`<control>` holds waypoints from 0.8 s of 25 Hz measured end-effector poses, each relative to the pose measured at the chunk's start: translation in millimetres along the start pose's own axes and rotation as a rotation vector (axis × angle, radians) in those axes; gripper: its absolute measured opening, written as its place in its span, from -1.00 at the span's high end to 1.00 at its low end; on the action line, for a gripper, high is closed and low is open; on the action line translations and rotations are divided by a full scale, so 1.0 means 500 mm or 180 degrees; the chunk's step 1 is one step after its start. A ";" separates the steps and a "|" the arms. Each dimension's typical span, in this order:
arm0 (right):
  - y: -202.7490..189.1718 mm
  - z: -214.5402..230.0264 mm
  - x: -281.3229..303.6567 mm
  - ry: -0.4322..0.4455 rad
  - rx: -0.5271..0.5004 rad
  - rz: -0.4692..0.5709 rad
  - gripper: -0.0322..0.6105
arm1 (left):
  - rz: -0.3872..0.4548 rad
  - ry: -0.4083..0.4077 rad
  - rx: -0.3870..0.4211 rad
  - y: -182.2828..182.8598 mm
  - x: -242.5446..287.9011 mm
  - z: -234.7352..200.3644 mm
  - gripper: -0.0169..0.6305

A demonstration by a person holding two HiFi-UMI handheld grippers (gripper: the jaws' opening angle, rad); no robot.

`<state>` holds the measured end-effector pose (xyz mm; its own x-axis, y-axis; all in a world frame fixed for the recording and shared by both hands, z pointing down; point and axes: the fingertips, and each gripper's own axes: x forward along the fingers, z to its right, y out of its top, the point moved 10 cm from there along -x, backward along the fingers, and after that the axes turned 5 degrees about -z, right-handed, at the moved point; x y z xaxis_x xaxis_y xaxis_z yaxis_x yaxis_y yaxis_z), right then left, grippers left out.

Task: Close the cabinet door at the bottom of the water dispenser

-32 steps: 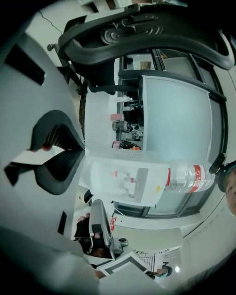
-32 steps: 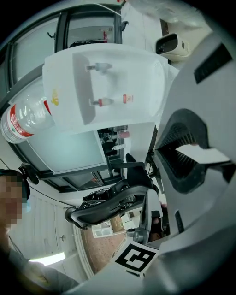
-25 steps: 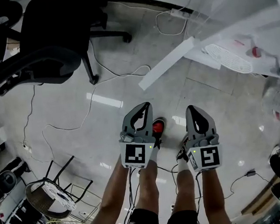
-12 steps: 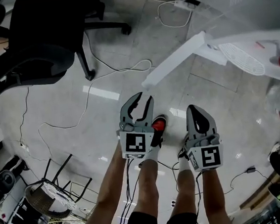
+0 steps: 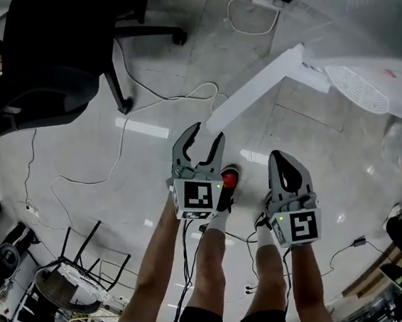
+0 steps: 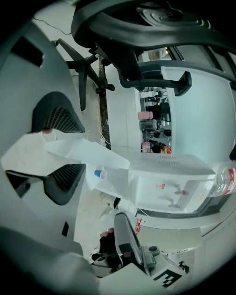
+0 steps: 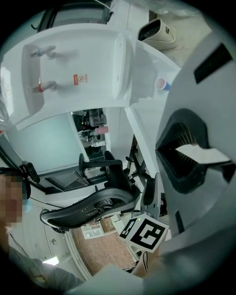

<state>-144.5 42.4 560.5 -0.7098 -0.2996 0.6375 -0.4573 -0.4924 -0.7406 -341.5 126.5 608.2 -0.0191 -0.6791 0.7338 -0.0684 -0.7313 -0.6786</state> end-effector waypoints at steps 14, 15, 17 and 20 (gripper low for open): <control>-0.032 0.022 -0.026 -0.0122 0.0124 0.0025 0.84 | 0.0016 0.0076 0.0148 -0.002 0.011 0.009 0.36; -0.035 0.025 -0.031 -0.0134 0.0132 0.0029 0.84 | 0.0007 0.0080 0.0147 -0.003 0.009 0.012 0.36; -0.042 0.030 -0.041 -0.0158 0.0154 0.0031 0.84 | -0.0016 0.0077 0.0160 -0.004 0.007 0.019 0.36; -0.053 0.037 -0.055 -0.0187 0.0189 0.0061 0.84 | -0.0042 0.0074 0.0196 -0.007 0.005 0.034 0.37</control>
<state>-102.9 48.4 566.4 -0.6846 -0.3559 0.6361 -0.4102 -0.5331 -0.7399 -324.3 126.3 611.7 -0.0419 -0.6682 0.7428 -0.0073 -0.7432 -0.6690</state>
